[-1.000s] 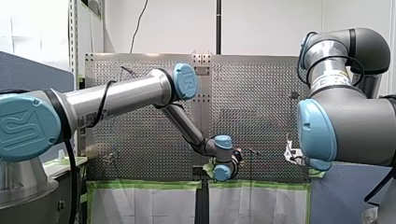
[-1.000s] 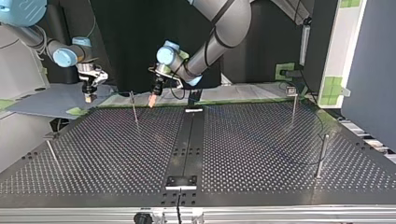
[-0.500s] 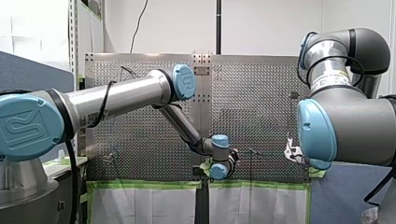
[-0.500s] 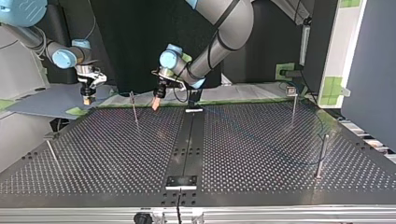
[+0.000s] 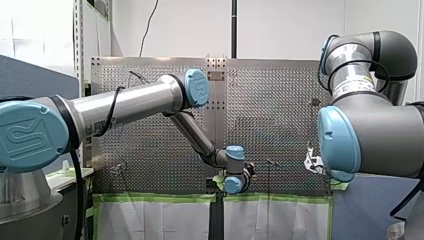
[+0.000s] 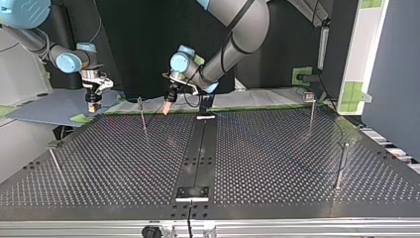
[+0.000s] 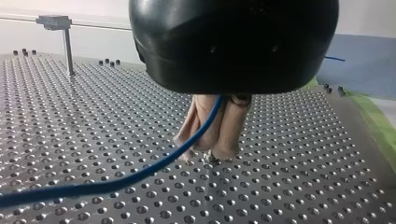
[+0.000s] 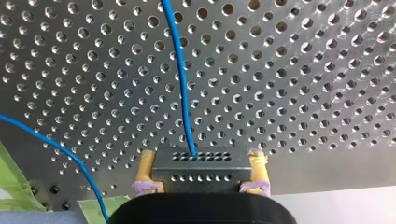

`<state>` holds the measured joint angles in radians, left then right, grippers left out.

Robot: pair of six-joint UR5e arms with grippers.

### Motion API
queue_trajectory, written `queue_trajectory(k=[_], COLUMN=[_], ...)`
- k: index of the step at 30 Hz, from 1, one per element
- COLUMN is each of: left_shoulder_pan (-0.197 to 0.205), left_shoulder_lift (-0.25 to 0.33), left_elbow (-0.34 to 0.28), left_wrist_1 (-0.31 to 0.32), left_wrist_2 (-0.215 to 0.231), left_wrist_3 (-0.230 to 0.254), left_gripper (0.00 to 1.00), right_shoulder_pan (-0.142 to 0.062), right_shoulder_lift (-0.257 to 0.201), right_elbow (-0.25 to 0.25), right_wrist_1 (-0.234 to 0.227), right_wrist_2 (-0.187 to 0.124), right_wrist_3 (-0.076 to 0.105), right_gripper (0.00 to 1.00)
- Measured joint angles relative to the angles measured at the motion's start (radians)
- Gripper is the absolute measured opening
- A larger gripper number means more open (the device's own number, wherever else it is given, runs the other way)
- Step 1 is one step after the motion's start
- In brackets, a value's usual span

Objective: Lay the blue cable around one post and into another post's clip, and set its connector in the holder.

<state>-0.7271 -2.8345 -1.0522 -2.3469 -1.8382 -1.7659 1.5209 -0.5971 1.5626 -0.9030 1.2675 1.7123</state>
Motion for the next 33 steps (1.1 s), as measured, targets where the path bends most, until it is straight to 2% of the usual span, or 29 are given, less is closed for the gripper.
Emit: queue_trajectory(k=[13,24,33], left_shoulder_pan=[0.003,0.008,0.014], left_shoulder_lift=[0.0,0.0,0.0], left_elbow=[-0.011,-0.012,-0.012], left_wrist_1=[0.0,0.0,0.001], left_wrist_2=[-0.007,-0.009,-0.037], left_wrist_3=[0.01,0.012,0.012], left_gripper=[0.0,0.0,0.0], right_shoulder_pan=[-0.005,-0.01,-0.012], right_shoulder_lift=[0.011,0.039,0.048], right_elbow=[0.0,-0.01,-0.039], right_wrist_1=[0.002,0.005,0.029], right_wrist_2=[0.004,0.006,0.007], right_wrist_3=[0.0,-0.001,0.0], right_gripper=[0.0,0.0,0.0])
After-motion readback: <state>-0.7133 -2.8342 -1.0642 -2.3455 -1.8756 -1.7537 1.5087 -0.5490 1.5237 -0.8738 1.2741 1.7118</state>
